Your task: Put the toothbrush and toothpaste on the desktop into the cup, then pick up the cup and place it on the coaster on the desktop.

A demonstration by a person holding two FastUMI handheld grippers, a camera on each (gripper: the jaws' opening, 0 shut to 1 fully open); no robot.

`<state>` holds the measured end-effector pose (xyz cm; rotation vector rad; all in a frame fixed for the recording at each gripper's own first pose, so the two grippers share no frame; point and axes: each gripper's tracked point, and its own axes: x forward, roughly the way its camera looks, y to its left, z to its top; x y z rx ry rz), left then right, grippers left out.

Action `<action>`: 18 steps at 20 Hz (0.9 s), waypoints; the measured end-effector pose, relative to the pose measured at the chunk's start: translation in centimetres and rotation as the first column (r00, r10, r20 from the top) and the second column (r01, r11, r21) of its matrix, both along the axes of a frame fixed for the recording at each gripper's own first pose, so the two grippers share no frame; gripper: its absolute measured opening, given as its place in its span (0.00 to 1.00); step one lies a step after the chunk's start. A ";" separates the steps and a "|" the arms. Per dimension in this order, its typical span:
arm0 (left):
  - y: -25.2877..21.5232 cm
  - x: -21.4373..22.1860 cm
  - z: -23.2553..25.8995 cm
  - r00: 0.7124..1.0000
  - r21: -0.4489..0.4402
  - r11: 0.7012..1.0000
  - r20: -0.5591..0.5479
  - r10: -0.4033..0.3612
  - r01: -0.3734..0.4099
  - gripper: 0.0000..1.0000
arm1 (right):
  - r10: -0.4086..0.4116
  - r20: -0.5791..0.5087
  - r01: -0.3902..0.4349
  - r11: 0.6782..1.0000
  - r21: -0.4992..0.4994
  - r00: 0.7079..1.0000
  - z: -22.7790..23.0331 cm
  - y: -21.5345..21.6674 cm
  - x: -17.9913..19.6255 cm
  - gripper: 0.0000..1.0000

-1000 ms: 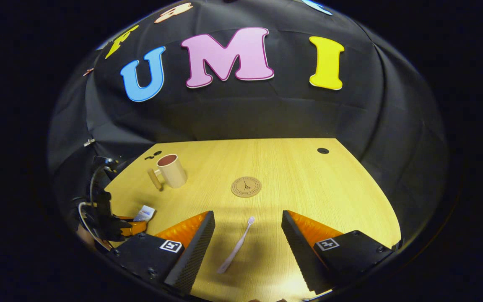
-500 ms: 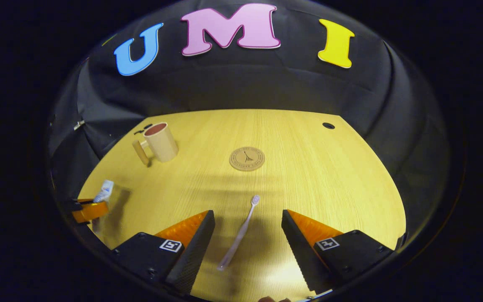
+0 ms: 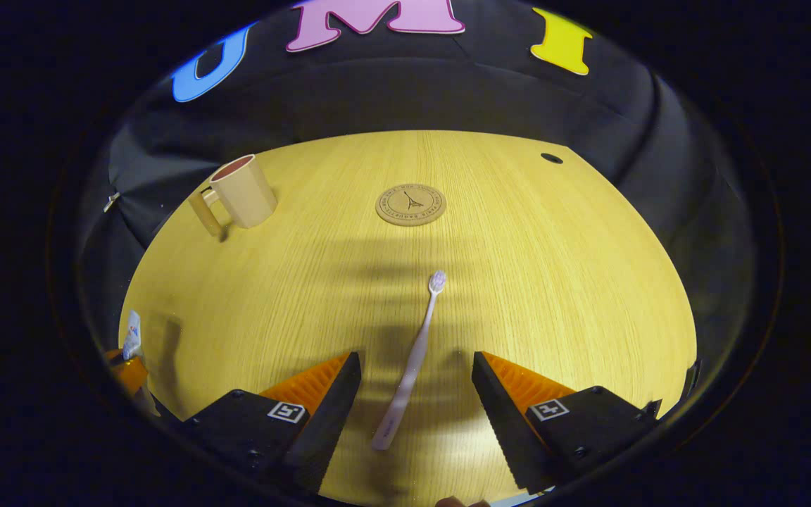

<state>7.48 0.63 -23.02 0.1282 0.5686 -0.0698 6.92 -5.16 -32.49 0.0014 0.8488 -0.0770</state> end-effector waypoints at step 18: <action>-1.8 1.1 3.0 0.999 -0.046 0.998 0.016 -0.039 0.040 0.17 | 0.076 -0.109 -0.079 0.997 -0.018 0.991 -1.1 -1.0 0.1 0.07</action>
